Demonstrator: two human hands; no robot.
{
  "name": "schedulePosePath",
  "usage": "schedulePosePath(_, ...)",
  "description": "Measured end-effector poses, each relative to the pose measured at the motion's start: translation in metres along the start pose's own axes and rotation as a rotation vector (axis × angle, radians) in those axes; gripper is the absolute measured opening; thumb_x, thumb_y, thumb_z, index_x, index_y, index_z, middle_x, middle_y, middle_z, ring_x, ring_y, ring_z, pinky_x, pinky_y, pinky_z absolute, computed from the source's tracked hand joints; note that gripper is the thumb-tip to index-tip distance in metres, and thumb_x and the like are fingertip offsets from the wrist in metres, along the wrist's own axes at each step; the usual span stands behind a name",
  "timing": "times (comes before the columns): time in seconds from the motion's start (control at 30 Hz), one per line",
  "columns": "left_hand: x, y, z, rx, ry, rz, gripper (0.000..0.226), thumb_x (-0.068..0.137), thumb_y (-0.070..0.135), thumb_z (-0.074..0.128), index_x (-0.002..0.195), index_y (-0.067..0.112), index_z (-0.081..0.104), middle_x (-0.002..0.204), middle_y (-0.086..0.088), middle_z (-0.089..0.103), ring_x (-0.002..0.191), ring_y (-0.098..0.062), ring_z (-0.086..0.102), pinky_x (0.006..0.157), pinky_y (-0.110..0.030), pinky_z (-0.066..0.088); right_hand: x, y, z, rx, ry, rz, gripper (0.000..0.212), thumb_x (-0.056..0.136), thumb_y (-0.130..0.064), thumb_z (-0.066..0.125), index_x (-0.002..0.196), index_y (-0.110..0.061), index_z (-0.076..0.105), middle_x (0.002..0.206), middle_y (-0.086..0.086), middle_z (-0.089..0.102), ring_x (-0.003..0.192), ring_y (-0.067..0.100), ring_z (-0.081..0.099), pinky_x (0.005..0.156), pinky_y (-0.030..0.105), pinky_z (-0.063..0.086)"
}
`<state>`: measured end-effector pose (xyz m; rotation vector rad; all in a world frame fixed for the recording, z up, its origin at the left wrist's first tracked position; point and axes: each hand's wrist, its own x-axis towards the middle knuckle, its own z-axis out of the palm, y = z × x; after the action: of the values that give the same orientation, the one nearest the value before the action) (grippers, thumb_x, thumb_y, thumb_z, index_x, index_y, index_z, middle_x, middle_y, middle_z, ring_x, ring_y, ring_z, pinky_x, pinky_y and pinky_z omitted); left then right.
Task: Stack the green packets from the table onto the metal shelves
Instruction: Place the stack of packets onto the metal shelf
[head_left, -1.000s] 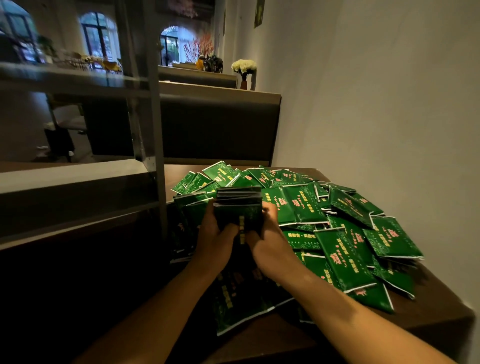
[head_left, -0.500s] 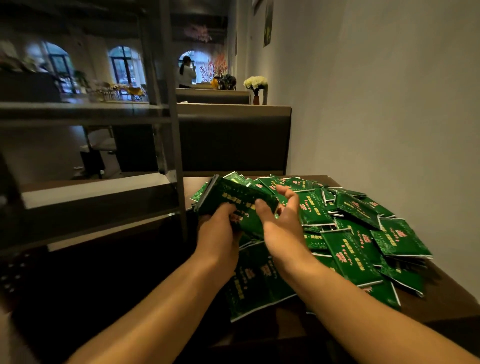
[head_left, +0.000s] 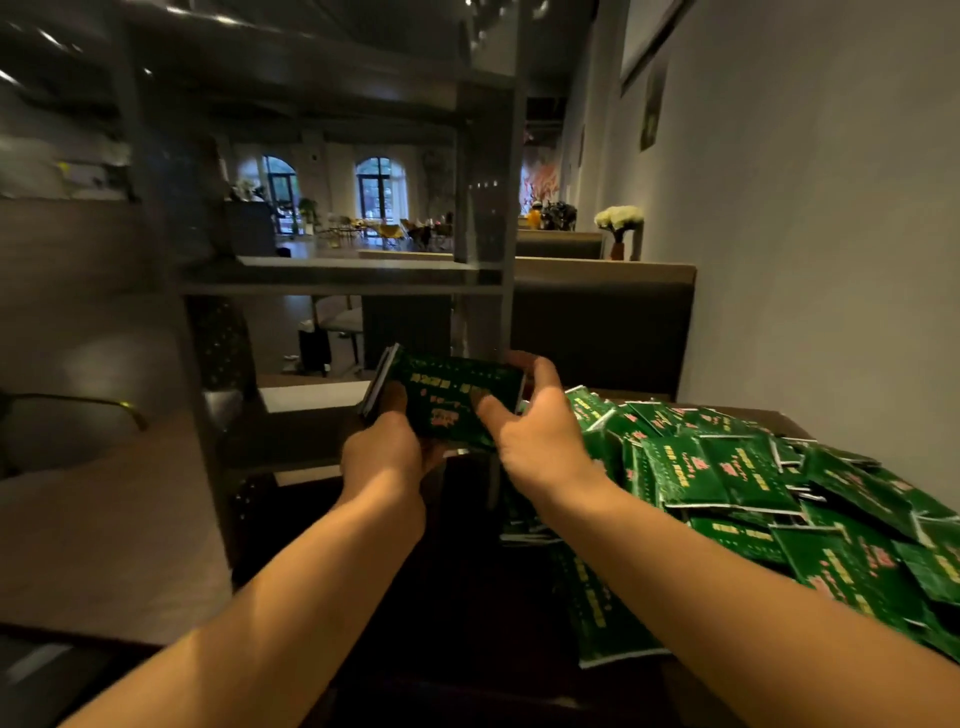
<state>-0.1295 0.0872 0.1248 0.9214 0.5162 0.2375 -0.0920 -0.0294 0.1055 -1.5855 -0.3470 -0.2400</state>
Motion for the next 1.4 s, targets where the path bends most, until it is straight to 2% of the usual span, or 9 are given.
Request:
schedulePosePath(0.07,0.01,0.016,-0.015,-0.104,-0.007,0.043,0.027,0.096,0.025,0.053,0.121,0.016,0.053,0.107,-0.005,0.061,0.092,-0.02,0.059,0.067,-0.028,0.049,0.019,-0.006,0.028,-0.029,-0.05,0.005,0.04,0.091,-0.009,0.064,0.115,-0.03,0.041,0.113,-0.005,0.057,0.111,0.014,0.056,0.078,0.019,0.053)
schedulePosePath(0.2,0.035,0.04,-0.042,-0.275,-0.044,0.135,0.022,0.099,0.021,0.049,0.12,0.019,0.052,0.125,-0.01,0.058,0.115,-0.024,0.057,0.076,-0.03,0.054,0.063,-0.008,0.081,-0.1,-0.081,-0.014,0.037,0.088,-0.012,0.069,0.116,-0.026,0.049,0.131,0.004,0.052,0.118,0.02,0.052,0.101,0.039,0.049)
schedulePosePath(0.27,0.043,0.046,-0.054,-0.244,-0.015,0.116,0.022,0.1,0.013,0.046,0.12,0.016,0.051,0.127,-0.01,0.056,0.117,-0.024,0.055,0.079,-0.03,0.055,0.081,-0.006,0.1,-0.041,-0.159,0.095,0.037,0.09,-0.013,0.066,0.125,-0.017,0.053,0.128,0.004,0.054,0.111,0.021,0.056,0.097,0.038,0.052)
schedulePosePath(0.5,0.058,0.059,-0.095,-0.168,-0.072,0.096,0.014,0.094,0.002,0.046,0.099,0.011,0.055,0.092,-0.007,0.056,0.086,-0.02,0.057,0.07,-0.034,0.05,0.133,0.017,0.165,-0.158,-0.334,0.245,0.04,0.092,-0.013,0.064,0.13,-0.008,0.053,0.123,0.013,0.055,0.104,0.026,0.06,0.091,0.041,0.056)
schedulePosePath(0.8,0.082,0.059,-0.093,-0.153,-0.054,0.101,0.038,0.096,0.005,0.046,0.134,0.005,0.046,0.126,-0.02,0.057,0.088,-0.021,0.065,0.062,-0.03,0.055,0.15,0.043,0.185,-0.753,-0.446,0.017,0.03,0.095,-0.031,0.059,0.115,-0.009,0.063,0.104,0.007,0.065,0.095,0.021,0.063,0.077,0.028,0.048)
schedulePosePath(0.97,0.102,0.056,-0.084,-0.486,-0.046,-0.003,0.04,0.098,-0.003,0.045,0.134,-0.018,0.036,0.136,-0.037,0.042,0.076,-0.016,0.065,0.055,-0.01,0.049,0.152,0.044,0.186,-0.881,-0.484,-0.078,0.026,0.099,-0.024,0.052,0.119,-0.01,0.06,0.111,0.01,0.063,0.099,0.023,0.062,0.085,0.034,0.053)
schedulePosePath(1.1,0.101,0.056,-0.078,-0.305,0.089,0.084,0.04,0.093,0.003,0.05,0.132,0.01,0.049,0.121,-0.017,0.058,0.094,-0.026,0.063,0.058,-0.022,0.052,0.147,0.045,0.171,-0.83,-0.45,-0.149,0.023,0.095,-0.02,0.058,0.117,-0.015,0.061,0.117,0.009,0.059,0.107,0.025,0.058,0.088,0.041,0.053)
schedulePosePath(1.23,0.084,0.049,-0.068,-0.085,0.109,0.127,0.021,0.091,0.007,0.052,0.106,0.017,0.061,0.09,-0.003,0.063,0.075,-0.015,0.056,0.06,-0.024,0.045,0.118,0.032,0.134,-0.675,-0.454,-0.217,0.024,0.1,-0.026,0.05,0.118,-0.015,0.061,0.125,0.004,0.057,0.112,0.017,0.054,0.086,0.025,0.044)
schedulePosePath(1.4,0.062,0.027,-0.047,0.241,0.006,0.26,0.02,0.095,0.016,0.048,0.1,0.026,0.064,0.094,0.001,0.064,0.069,-0.013,0.051,0.06,-0.027,0.041,0.074,0.015,0.073,-0.598,-0.473,-0.196,0.023,0.102,-0.032,0.046,0.112,-0.022,0.064,0.115,-0.009,0.062,0.105,0.008,0.055,0.079,0.016,0.038)
